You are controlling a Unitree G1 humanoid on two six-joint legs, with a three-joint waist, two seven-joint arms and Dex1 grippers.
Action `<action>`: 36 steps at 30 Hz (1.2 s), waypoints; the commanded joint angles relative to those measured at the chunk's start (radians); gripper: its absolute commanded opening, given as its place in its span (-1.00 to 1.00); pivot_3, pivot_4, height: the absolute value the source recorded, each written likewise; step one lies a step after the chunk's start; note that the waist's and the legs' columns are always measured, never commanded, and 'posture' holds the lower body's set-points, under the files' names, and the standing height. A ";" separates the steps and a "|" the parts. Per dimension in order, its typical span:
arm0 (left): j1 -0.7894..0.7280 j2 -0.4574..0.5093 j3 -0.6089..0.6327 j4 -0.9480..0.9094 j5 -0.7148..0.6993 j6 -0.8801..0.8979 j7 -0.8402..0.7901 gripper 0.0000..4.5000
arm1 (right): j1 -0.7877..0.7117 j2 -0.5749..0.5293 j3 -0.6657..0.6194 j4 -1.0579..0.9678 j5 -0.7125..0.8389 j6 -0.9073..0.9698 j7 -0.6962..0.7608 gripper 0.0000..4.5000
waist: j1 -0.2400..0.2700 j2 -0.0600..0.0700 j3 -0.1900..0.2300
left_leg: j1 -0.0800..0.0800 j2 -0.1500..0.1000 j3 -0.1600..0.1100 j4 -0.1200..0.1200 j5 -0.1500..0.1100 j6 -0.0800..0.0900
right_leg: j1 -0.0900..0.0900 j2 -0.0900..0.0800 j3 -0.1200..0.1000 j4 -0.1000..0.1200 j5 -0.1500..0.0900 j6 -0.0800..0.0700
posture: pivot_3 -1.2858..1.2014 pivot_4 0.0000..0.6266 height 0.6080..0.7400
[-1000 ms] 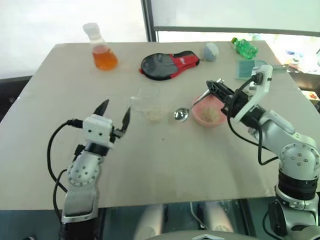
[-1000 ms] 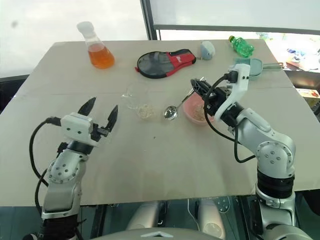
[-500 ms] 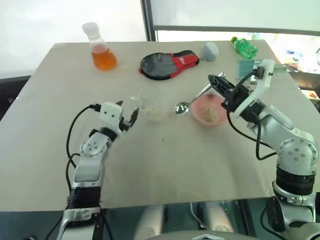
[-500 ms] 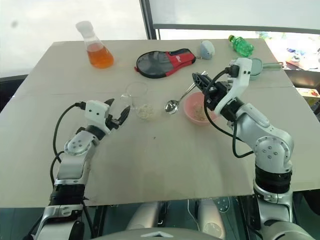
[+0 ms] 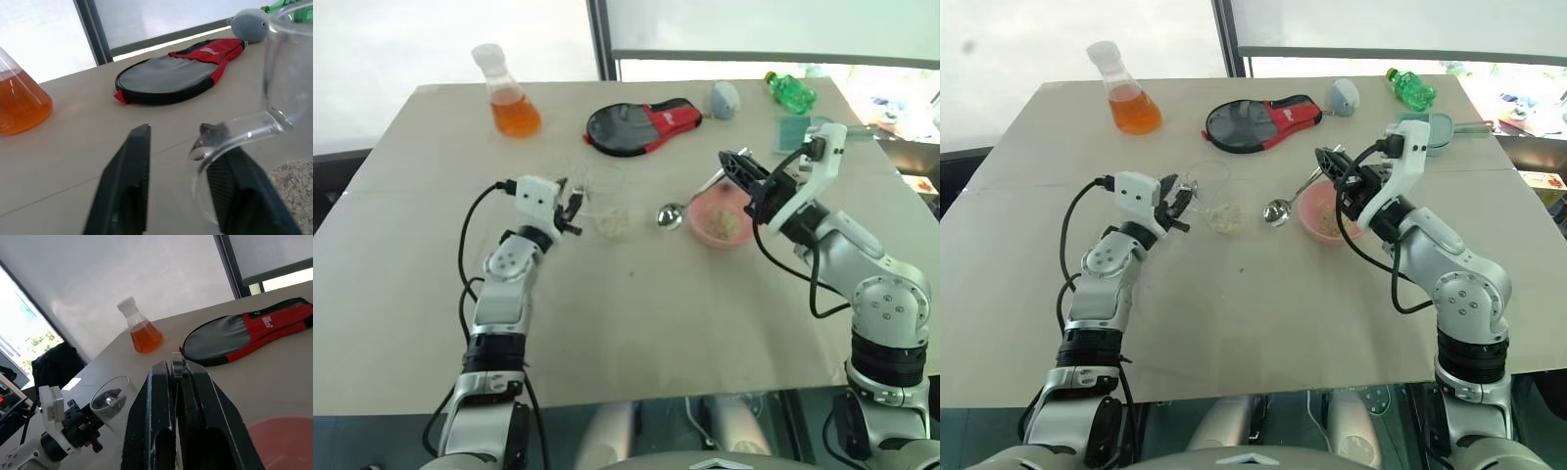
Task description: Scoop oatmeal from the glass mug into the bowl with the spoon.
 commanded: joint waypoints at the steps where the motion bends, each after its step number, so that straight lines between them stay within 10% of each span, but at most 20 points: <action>1: -0.002 0.001 -0.007 -0.016 -0.009 0.002 -0.004 -0.96 | -0.066 -0.010 -0.035 -0.028 0.014 -0.023 0.000 -1.00 | 0.000 0.000 0.000 | 0.000 0.000 0.000 0.000 0.000 0.000 | 0.000 0.000 0.000 0.000 0.000 0.000 | 0.03 -0.52 1.00; 14: -0.121 -0.045 -0.092 0.080 -0.009 -0.003 -0.068 -0.96 | -0.325 0.021 0.008 0.089 -0.015 -0.021 0.050 -1.00 | 0.003 0.000 0.000 | 0.000 -0.001 0.000 0.000 0.002 -0.003 | 0.000 0.000 0.000 0.000 0.000 0.000 | 0.03 -0.52 1.00; 28: -0.197 -0.018 -0.156 0.137 0.034 -0.082 -0.146 -0.96 | -0.321 -0.095 0.299 0.254 -0.532 -0.203 0.334 -1.00 | -0.015 0.000 0.000 | -0.001 -0.001 0.000 0.000 0.002 -0.004 | -0.001 0.000 -0.001 0.000 0.000 0.000 | 0.03 -0.52 1.00; 36: -0.255 0.011 -0.174 0.165 0.083 -0.107 -0.142 -0.96 | -0.331 -0.067 0.350 0.264 -0.571 -0.112 0.423 -1.00 | -0.020 0.000 0.000 | -0.001 -0.001 0.000 0.000 0.002 -0.004 | -0.001 0.000 0.000 0.000 0.000 0.000 | 0.03 -0.52 1.00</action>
